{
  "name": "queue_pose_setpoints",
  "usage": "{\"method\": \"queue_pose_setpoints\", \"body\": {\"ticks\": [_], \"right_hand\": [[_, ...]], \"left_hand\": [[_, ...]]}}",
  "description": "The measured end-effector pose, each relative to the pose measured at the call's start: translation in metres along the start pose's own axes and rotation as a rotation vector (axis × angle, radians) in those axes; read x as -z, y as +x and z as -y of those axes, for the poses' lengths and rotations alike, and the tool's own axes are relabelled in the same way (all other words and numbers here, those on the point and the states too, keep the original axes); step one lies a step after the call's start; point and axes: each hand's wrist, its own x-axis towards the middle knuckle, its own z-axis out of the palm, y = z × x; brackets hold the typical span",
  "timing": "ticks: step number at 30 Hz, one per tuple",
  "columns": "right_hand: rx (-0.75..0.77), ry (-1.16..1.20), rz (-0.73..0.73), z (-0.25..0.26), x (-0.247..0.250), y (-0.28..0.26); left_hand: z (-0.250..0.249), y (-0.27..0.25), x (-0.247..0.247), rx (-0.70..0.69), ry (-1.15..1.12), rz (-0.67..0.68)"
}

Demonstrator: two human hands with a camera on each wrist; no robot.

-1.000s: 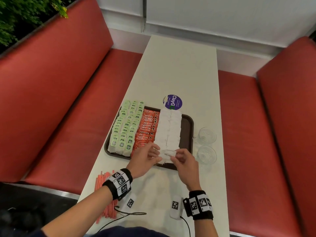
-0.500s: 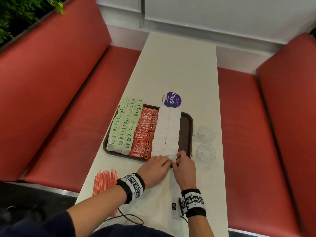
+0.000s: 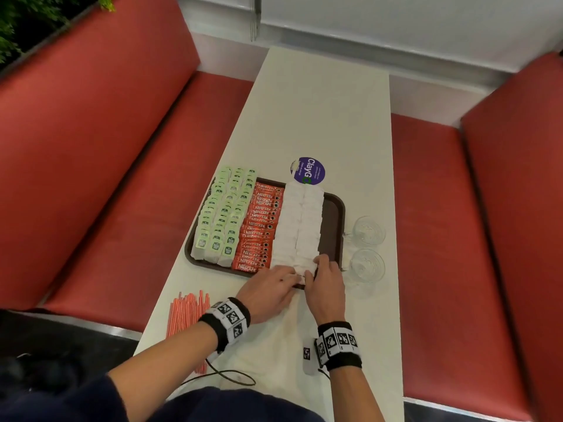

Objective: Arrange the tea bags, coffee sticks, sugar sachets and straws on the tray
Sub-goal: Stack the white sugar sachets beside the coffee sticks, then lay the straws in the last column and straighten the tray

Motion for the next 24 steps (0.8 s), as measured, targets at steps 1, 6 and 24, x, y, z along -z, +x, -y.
{"method": "queue_pose_setpoints", "body": {"ticks": [1, 6, 24], "right_hand": [[0.014, 0.003, -0.025, 0.004, 0.002, -0.003], [0.136, 0.127, 0.012, 0.031, -0.001, -0.019], [0.190, 0.032, 0.263, 0.058, -0.037, -0.083]], "left_hand": [[0.003, -0.006, 0.011, 0.068, -0.076, -0.032], [0.046, -0.060, 0.066, 0.438, -0.267, -0.217], [0.016, -0.159, 0.020, 1.071, -0.057, 0.138]]}}
